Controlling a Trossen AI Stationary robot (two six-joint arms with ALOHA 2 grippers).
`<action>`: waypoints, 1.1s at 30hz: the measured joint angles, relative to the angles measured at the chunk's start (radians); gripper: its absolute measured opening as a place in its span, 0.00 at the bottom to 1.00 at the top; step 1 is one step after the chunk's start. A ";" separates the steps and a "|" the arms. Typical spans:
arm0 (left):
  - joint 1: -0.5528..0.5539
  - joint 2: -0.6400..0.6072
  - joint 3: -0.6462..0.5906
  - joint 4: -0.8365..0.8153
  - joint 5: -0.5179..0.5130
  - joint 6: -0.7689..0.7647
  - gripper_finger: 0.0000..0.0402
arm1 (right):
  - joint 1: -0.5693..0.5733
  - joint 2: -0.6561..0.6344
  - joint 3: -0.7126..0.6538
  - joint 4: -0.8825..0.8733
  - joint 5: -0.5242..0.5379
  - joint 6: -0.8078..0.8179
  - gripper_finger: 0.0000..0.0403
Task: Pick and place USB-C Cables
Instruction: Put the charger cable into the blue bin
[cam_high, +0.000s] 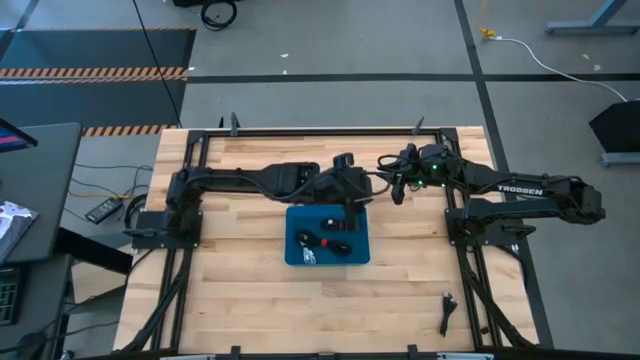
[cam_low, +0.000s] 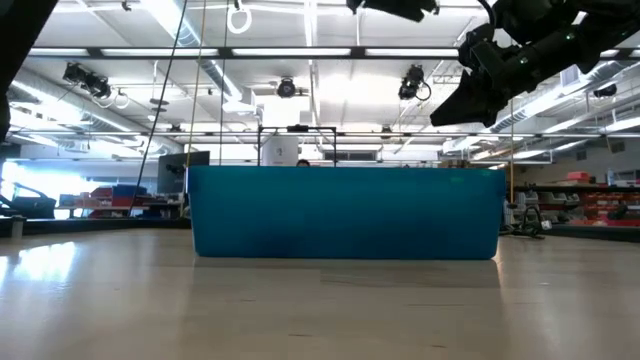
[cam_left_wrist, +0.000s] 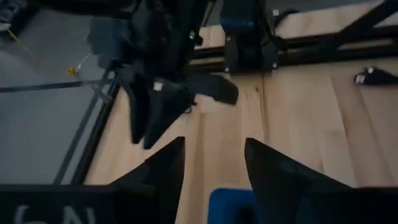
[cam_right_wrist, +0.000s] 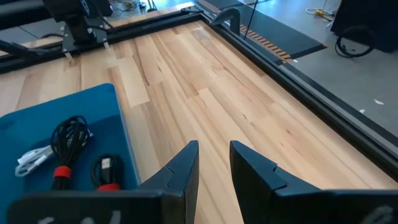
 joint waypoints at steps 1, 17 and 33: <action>0.004 -0.002 0.000 0.010 0.000 0.002 0.43 | -0.001 0.000 0.000 -0.005 0.001 -0.003 0.24; 0.015 -0.157 -0.387 0.475 -0.001 0.019 0.43 | -0.032 -0.021 0.000 -0.059 0.092 -0.008 0.24; 0.015 -0.749 -1.304 0.944 -0.081 -0.111 0.43 | -0.156 -0.001 0.036 -0.289 0.215 0.074 0.24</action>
